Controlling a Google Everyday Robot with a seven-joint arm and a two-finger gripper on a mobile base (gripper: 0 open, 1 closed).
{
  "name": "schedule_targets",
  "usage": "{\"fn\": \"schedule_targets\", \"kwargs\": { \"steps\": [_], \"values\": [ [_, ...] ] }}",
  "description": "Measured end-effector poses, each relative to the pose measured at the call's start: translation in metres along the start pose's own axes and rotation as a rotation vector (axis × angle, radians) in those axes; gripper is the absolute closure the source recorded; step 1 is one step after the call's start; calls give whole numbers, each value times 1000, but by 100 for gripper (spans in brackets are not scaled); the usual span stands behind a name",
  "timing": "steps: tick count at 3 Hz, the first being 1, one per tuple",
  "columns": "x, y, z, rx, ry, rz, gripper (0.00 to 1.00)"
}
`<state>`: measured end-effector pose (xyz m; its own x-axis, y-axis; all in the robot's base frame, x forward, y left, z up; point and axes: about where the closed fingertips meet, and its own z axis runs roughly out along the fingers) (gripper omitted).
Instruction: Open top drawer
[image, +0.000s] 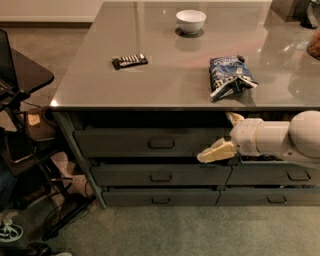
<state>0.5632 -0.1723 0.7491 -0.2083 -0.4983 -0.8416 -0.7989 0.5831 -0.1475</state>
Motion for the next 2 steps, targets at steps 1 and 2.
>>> {"fn": "schedule_targets", "kwargs": {
  "steps": [1,2],
  "values": [
    [12,3,31,58,80,-160,0],
    [10,-12,34,127,80,-186,0]
  ]
}}
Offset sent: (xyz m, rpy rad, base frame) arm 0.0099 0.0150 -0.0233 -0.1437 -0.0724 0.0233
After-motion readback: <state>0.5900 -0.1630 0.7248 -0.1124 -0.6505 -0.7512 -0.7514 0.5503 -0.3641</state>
